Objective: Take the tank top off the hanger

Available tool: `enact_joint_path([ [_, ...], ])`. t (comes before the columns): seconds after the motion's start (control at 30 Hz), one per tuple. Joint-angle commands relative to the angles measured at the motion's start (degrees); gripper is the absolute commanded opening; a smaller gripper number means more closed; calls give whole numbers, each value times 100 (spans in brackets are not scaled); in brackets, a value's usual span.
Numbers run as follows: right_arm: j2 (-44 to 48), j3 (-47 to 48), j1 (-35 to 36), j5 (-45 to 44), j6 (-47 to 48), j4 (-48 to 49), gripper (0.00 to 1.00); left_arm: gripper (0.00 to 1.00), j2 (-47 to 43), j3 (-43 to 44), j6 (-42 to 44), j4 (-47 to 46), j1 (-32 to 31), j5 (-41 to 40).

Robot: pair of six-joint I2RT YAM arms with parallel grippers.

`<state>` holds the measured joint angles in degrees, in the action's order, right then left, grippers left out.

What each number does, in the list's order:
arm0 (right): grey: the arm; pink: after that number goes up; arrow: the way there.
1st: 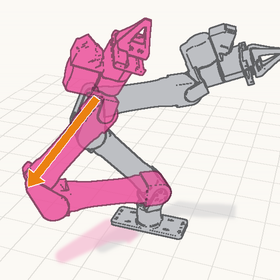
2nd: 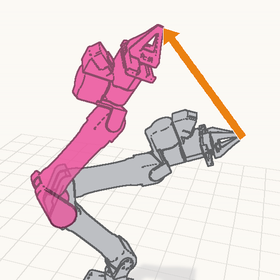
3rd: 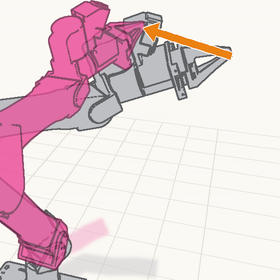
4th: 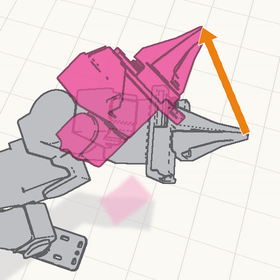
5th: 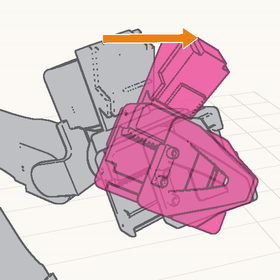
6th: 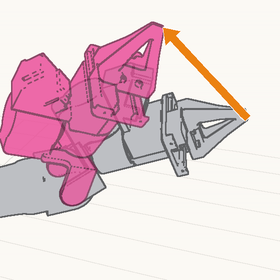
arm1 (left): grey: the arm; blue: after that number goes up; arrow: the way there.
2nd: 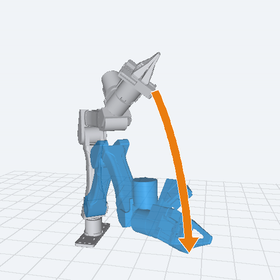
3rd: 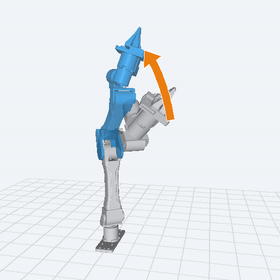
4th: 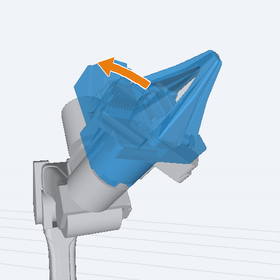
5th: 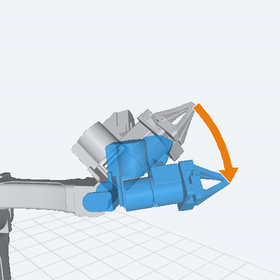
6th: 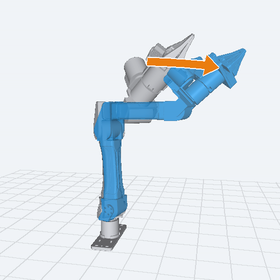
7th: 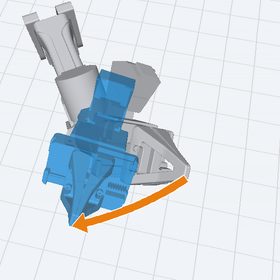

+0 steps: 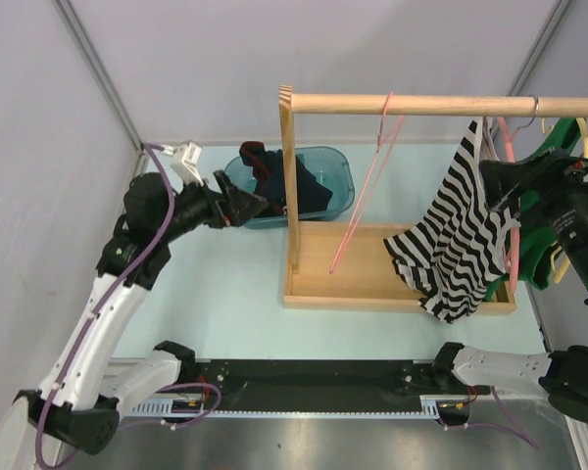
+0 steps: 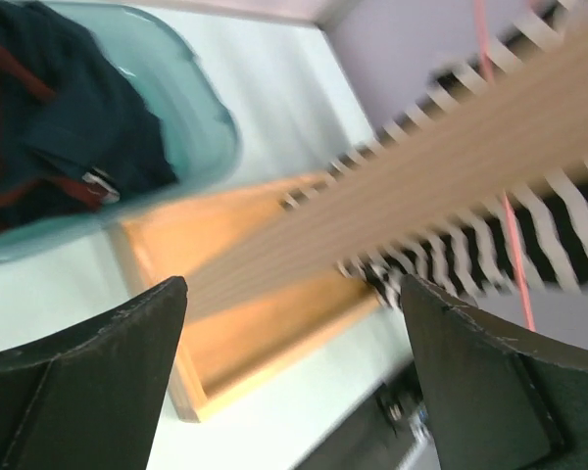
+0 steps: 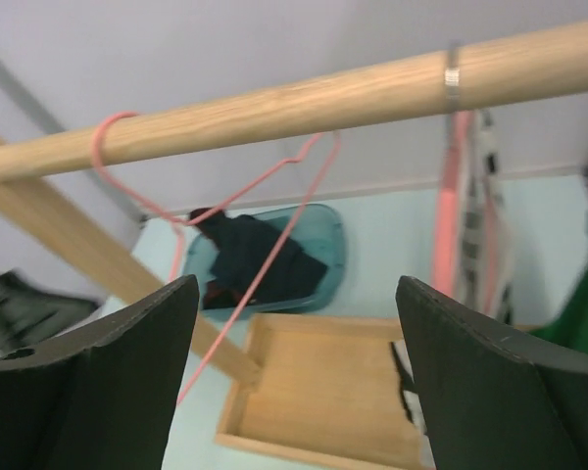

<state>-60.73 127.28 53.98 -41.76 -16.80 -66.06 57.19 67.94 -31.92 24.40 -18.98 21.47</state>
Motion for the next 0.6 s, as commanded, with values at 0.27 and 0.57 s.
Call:
enact_joint_path([
  [0.27,202,-643,570,-2302,-254,-917,80,90,-1324,-633,-77,-146,-1836,894],
  [0.57,61,-1021,570,-3075,-176,-909,68,89,-1764,-607,-104,-146,-2760,428],
])
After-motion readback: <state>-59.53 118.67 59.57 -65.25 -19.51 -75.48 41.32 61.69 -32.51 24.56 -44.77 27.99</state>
